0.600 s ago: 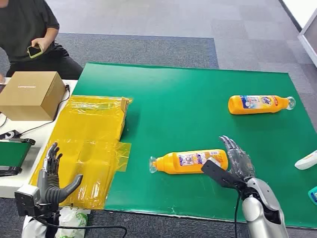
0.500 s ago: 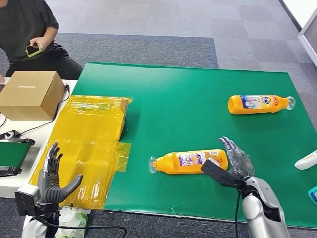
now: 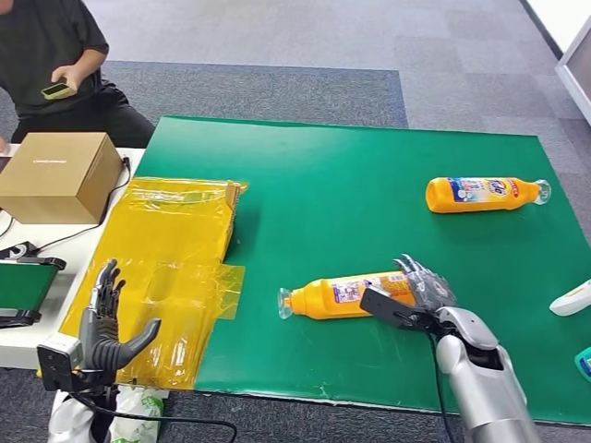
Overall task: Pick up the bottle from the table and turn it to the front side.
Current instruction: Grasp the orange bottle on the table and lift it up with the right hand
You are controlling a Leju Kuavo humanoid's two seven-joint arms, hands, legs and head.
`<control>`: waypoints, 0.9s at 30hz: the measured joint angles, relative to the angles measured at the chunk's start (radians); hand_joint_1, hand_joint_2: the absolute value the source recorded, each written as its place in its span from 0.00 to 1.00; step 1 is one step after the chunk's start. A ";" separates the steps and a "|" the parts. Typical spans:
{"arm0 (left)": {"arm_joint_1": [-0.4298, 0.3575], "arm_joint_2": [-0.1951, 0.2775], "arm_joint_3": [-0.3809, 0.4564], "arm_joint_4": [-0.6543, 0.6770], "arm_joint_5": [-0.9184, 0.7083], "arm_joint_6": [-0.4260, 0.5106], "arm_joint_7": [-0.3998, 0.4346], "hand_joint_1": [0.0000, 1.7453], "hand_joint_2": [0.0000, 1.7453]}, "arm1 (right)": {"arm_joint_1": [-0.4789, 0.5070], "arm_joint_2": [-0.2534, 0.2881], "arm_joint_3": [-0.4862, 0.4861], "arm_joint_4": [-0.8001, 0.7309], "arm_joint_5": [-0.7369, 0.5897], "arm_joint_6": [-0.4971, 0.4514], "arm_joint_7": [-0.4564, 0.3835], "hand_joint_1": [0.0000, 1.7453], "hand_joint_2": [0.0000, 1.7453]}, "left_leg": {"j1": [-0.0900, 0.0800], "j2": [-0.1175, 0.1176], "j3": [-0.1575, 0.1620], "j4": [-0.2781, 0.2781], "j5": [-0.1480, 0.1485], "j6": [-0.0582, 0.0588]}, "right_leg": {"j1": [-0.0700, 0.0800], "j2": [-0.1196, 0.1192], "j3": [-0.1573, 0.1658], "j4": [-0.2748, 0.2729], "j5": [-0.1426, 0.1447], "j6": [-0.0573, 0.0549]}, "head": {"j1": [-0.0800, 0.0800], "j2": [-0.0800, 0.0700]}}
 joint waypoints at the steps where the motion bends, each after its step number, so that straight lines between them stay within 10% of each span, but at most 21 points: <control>1: 0.000 0.002 -0.002 0.002 0.003 0.002 0.000 0.00 1.00 | -0.008 -0.001 0.004 0.013 0.003 0.006 -0.002 0.00 1.00 | 0.000 0.000 0.000 0.000 0.000 0.000 | 0.000 0.000 0.000 0.000 0.000 0.000 | 0.000 0.000; 2: -0.001 0.004 -0.004 0.005 0.008 0.005 0.000 0.00 1.00 | -0.020 -0.002 0.010 0.031 0.005 0.016 -0.006 0.08 1.00 | 0.000 0.000 0.000 0.000 0.000 0.000 | 0.000 0.000 0.000 0.000 0.000 0.000 | 0.000 0.000; 6: -0.009 0.019 -0.021 0.016 0.029 0.023 0.000 0.00 1.00 | -0.082 -0.016 0.045 0.129 0.003 0.047 -0.044 0.99 1.00 | 0.000 0.001 0.003 0.000 -0.001 -0.001 | 0.000 0.001 0.001 0.000 0.000 -0.001 | 0.000 0.000; 27: 0.004 0.039 -0.040 0.038 0.051 0.027 0.000 0.00 1.00 | 0.055 -0.039 0.124 -0.068 -0.126 -0.039 -0.072 1.00 1.00 | 0.000 0.000 0.001 0.000 0.000 -0.001 | 0.000 0.000 0.002 0.000 0.002 0.000 | 0.000 0.000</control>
